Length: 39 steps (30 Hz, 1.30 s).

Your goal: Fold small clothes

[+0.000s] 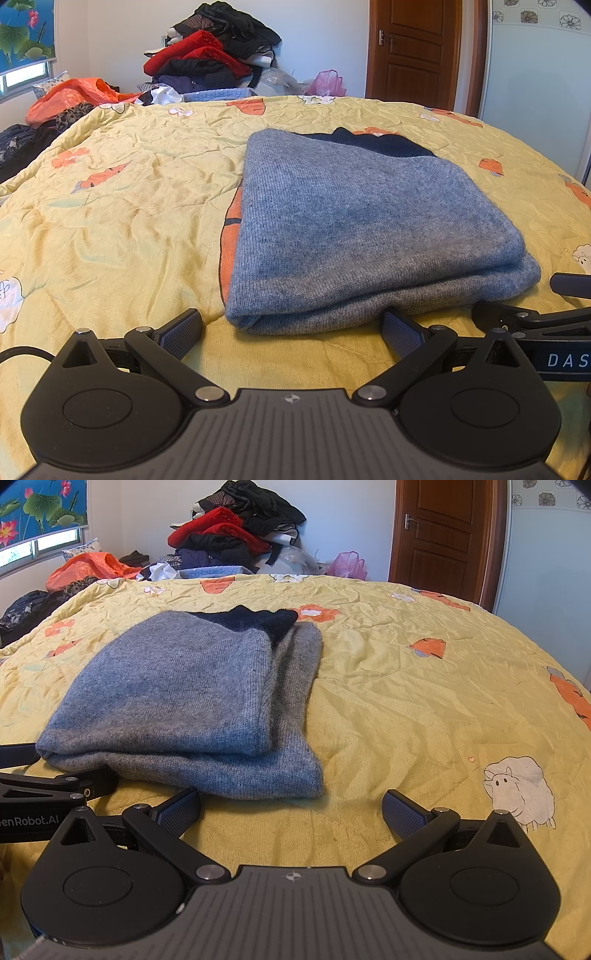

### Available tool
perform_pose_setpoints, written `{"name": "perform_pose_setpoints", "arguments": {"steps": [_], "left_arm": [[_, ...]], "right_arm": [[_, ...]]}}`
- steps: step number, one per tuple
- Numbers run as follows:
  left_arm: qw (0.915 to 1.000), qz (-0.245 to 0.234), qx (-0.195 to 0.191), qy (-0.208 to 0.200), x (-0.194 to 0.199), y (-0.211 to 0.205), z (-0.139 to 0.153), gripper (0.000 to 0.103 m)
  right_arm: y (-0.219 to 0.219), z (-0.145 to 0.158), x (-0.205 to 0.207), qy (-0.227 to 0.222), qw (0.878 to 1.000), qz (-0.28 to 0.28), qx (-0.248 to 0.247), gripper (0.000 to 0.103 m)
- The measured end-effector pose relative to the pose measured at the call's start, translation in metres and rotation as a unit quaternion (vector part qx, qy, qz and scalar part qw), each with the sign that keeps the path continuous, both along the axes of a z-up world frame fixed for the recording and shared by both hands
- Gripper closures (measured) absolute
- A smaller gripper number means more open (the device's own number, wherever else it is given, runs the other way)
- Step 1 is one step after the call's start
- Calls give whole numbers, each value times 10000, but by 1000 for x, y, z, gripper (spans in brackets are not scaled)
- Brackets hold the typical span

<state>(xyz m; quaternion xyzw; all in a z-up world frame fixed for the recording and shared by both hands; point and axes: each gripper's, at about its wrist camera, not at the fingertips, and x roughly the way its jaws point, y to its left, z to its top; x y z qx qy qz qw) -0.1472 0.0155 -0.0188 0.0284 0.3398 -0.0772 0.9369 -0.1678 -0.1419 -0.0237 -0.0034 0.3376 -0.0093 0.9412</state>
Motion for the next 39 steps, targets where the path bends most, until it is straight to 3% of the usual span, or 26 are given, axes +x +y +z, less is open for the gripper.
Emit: {"name": "perform_pose_setpoints", "arguments": {"steps": [28, 39], "left_arm": [[9998, 134, 24, 122, -7, -3, 3, 0], [9993, 102, -198, 296, -7, 4, 9, 0]], "right_arm": [[0, 0, 0, -5, 10000, -6, -2, 0], [-1, 5, -4, 90, 10000, -19, 30, 0]]}}
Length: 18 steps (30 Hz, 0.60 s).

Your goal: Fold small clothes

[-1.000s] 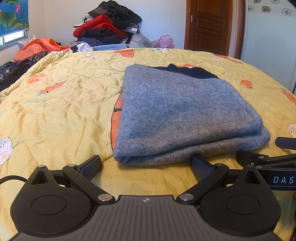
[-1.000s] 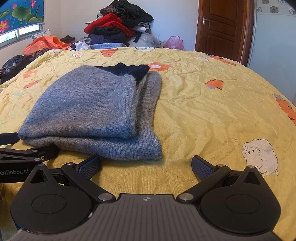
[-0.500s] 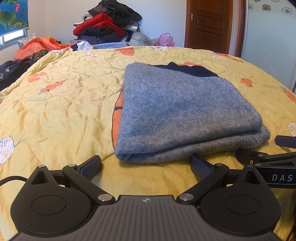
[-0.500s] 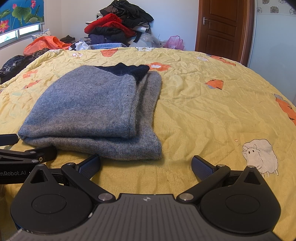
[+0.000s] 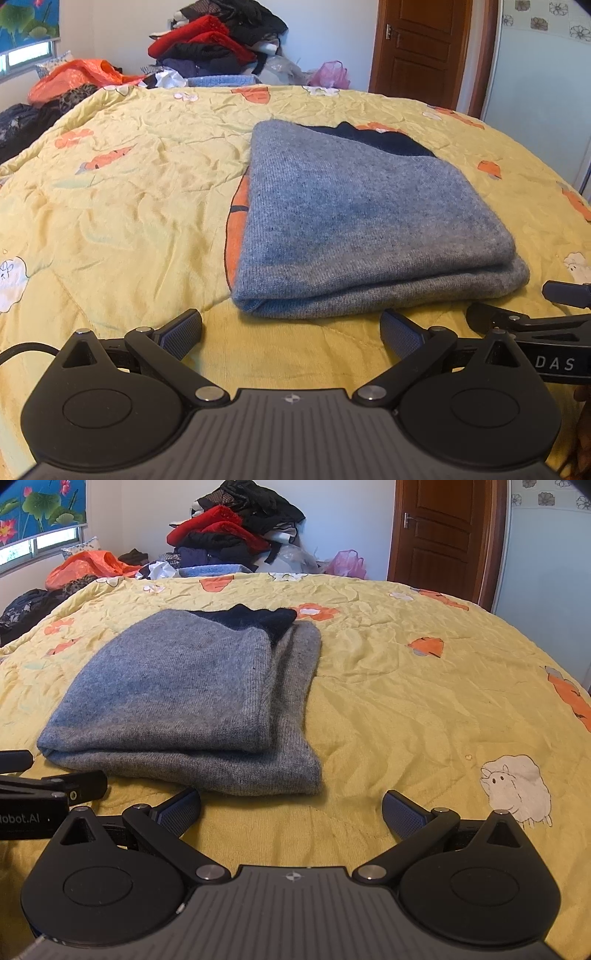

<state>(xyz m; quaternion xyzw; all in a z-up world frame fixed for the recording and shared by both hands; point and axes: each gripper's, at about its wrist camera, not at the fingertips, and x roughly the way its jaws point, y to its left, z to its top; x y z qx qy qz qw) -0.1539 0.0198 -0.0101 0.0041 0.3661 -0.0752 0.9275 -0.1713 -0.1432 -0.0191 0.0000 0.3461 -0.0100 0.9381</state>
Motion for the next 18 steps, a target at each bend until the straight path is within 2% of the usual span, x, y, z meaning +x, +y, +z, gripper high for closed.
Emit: {"name": "perform_pose_setpoints", "arguments": {"steps": [6, 18], "left_arm": [[9998, 92, -44, 183, -6, 5, 8, 0], [9997, 117, -173, 105, -27, 14, 29, 0]], "right_arm": [[-3, 14, -17, -48, 9997, -31, 217, 0], [-3, 35, -29, -267, 9988, 184, 359, 0]]}}
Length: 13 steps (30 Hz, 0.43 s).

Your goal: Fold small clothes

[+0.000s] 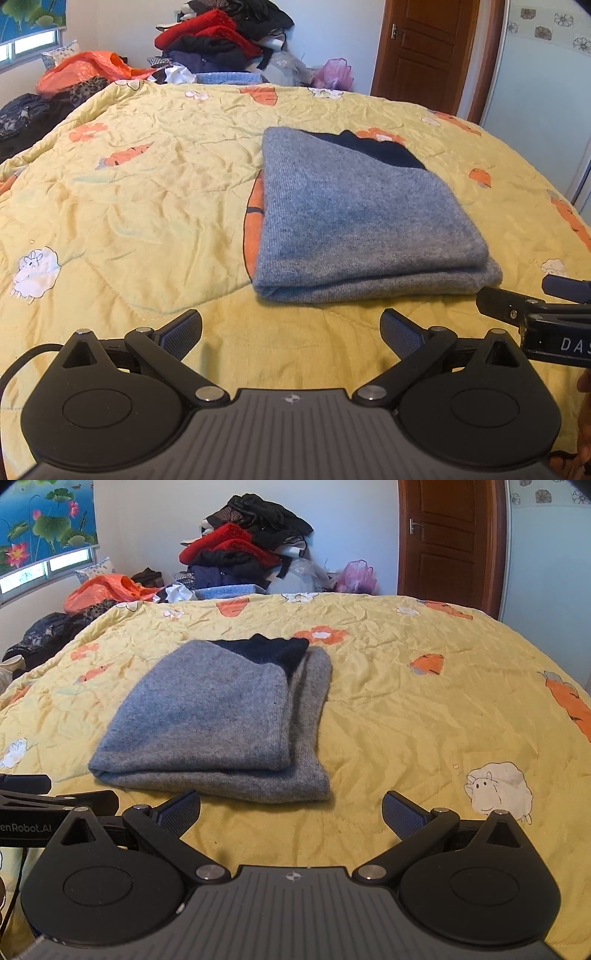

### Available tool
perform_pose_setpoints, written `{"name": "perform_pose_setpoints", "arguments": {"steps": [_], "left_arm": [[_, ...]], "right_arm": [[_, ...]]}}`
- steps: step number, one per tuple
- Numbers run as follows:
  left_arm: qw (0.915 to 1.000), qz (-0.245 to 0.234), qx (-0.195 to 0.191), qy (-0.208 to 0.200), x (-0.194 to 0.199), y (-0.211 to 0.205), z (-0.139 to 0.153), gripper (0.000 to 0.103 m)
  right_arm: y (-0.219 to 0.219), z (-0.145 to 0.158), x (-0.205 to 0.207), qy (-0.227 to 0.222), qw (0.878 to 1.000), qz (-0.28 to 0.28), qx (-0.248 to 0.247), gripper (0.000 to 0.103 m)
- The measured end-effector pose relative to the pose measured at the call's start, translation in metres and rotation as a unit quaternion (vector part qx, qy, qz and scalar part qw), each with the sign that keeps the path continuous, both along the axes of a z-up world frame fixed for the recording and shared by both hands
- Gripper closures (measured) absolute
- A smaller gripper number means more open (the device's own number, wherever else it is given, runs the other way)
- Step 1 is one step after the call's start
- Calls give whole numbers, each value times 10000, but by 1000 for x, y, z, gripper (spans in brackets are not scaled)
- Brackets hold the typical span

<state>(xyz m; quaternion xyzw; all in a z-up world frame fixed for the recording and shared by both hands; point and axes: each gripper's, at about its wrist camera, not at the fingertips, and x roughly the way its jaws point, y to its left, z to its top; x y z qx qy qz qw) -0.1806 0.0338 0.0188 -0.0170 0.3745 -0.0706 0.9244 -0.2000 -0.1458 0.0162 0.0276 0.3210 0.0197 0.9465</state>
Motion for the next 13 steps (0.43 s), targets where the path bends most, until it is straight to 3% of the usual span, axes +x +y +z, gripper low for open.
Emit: {"name": "perform_pose_setpoints", "arguments": {"steps": [5, 10, 13], "left_arm": [[9996, 236, -53, -128, -6, 7, 5, 0], [9998, 82, -161, 64, -2, 12, 8, 0], [9999, 113, 48, -41, 7, 23, 11, 0]], "right_arm": [[-5, 2, 1, -22, 9999, 8, 141, 0], [-9, 2, 5, -13, 9995, 27, 300, 0], [-20, 2, 14, 107, 9988, -3, 482, 0]]}}
